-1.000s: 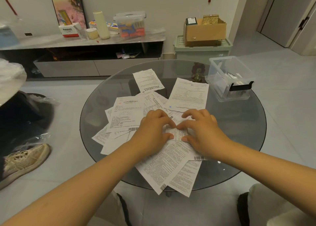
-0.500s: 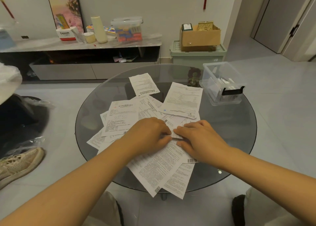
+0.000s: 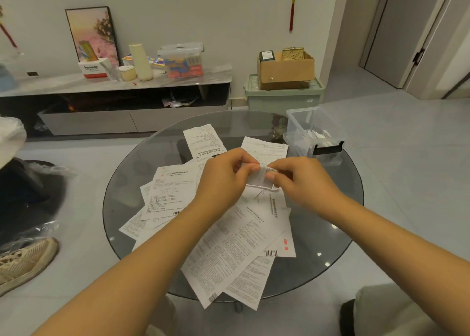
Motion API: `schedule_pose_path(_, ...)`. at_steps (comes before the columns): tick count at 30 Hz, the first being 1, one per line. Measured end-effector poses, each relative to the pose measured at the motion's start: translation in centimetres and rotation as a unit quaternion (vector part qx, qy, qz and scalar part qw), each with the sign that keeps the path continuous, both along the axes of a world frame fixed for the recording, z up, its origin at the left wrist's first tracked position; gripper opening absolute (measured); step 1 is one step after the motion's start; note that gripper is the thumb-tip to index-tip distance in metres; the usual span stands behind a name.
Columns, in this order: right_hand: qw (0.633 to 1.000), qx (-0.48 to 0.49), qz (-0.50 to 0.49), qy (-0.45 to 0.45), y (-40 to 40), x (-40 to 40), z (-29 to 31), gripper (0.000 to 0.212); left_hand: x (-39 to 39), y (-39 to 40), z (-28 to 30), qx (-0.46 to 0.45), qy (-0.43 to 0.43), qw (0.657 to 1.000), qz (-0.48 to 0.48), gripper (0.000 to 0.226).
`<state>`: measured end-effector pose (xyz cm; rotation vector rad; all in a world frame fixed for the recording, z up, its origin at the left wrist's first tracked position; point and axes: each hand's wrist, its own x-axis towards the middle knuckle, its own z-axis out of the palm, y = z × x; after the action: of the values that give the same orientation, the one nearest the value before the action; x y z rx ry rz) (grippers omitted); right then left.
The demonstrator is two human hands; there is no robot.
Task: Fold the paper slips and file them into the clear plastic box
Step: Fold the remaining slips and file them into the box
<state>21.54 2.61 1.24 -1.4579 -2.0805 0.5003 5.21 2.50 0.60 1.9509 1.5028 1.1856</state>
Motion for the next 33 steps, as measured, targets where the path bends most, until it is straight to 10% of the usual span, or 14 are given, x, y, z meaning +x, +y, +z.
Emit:
schedule_pose_path(24,0.979,0.047,-0.19,0.066,5.7,7.9,2.6,0.013,8.9,8.9,2.5,-0.067,-0.085,0.991,-0.078,0.023)
schedule_pose_path(28,0.948,0.089,-0.287,0.1,7.4,9.0,2.5,0.015,10.9,11.1,2.3,-0.04,0.07,0.99,-0.112,0.03)
schedule_pose_path(33,0.935,0.067,-0.34,0.082,9.9,10.1,1.7,0.016,13.2,14.1,1.2,0.013,0.346,0.911,-0.224,0.044)
